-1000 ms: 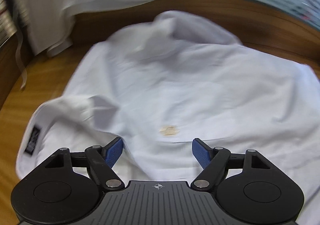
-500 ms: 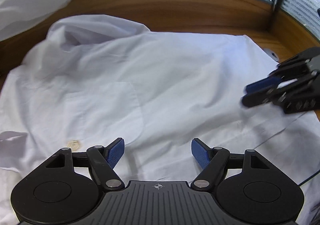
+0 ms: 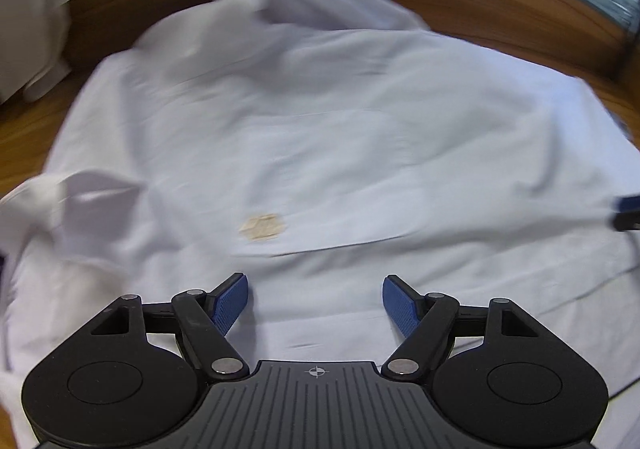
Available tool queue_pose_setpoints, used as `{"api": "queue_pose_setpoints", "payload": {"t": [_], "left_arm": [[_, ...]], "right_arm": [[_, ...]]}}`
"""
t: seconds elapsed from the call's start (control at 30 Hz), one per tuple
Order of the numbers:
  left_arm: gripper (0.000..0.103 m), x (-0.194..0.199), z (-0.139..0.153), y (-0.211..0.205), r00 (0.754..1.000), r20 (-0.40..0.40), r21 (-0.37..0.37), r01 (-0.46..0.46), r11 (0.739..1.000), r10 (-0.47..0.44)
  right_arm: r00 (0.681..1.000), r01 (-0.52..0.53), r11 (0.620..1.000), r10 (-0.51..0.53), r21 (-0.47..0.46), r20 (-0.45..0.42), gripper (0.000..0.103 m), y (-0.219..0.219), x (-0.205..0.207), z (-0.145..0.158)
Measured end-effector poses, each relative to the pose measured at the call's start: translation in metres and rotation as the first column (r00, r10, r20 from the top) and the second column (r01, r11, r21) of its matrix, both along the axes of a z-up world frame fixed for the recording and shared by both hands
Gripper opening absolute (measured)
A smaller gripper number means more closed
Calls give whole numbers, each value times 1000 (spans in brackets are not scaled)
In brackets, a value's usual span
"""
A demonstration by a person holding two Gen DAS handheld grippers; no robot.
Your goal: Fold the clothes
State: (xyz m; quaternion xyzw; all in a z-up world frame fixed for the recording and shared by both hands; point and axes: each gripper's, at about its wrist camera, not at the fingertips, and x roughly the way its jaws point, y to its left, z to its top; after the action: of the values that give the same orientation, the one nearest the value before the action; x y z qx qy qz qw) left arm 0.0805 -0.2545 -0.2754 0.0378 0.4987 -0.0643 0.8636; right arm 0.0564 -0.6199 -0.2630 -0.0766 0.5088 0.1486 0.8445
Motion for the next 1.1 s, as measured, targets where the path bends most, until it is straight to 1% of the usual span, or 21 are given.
{"api": "queue_pose_setpoints", "payload": {"t": [0.13, 0.2, 0.23, 0.3, 0.37, 0.43, 0.47, 0.57, 0.67, 0.77, 0.9, 0.97, 1.1], "left_arm": [[77, -5, -1, 27, 997, -3, 1, -82, 997, 82], [77, -8, 0, 34, 995, 3, 14, -99, 995, 99], [77, -8, 1, 36, 994, 5, 26, -107, 994, 107], [77, -8, 1, 40, 992, 3, 39, -128, 991, 128], [77, -9, 5, 42, 989, 1, 29, -145, 989, 145], [77, -10, 10, 42, 988, 4, 23, -156, 987, 156], [77, -12, 16, 42, 987, 19, 14, -157, 988, 157], [77, -17, 34, 40, 985, 64, -15, -159, 987, 160], [77, -18, 51, 37, 980, 111, -47, -161, 986, 165], [78, -11, 64, 35, 975, 150, -64, -155, 986, 163], [78, 7, 67, 35, 973, 173, -61, -148, 987, 156], [78, 18, 64, 37, 973, 174, -41, -149, 988, 154], [78, 44, 54, 45, 973, 166, -12, -163, 987, 162]], "right_arm": [[992, 122, 992, -122, -22, 8, 30, -46, -11, 0], [984, 178, 984, -178, -27, 7, 37, -65, -15, 0], [979, 204, 979, -204, -29, 6, 39, -73, -16, -1], [967, 256, 966, -255, -32, 4, 39, -89, -19, -2], [953, 304, 952, -304, -35, 0, 39, -103, -21, -3], [943, 331, 943, -332, -35, -6, 39, -109, -19, 1], [941, 338, 941, -338, -24, 2, 39, -110, -18, 5], [946, 323, 946, -324, 17, 35, 39, -104, -8, 23], [963, 262, 965, -263, 19, 67, 39, -87, 13, 42], [977, 192, 981, -194, 26, 94, 39, -64, 39, 58], [986, 101, 994, -107, 52, 124, 39, -29, 82, 75], [989, 62, 996, -70, 65, 129, 39, -13, 105, 80], [993, -3, 997, -6, 74, 121, 39, 22, 152, 81]]}}
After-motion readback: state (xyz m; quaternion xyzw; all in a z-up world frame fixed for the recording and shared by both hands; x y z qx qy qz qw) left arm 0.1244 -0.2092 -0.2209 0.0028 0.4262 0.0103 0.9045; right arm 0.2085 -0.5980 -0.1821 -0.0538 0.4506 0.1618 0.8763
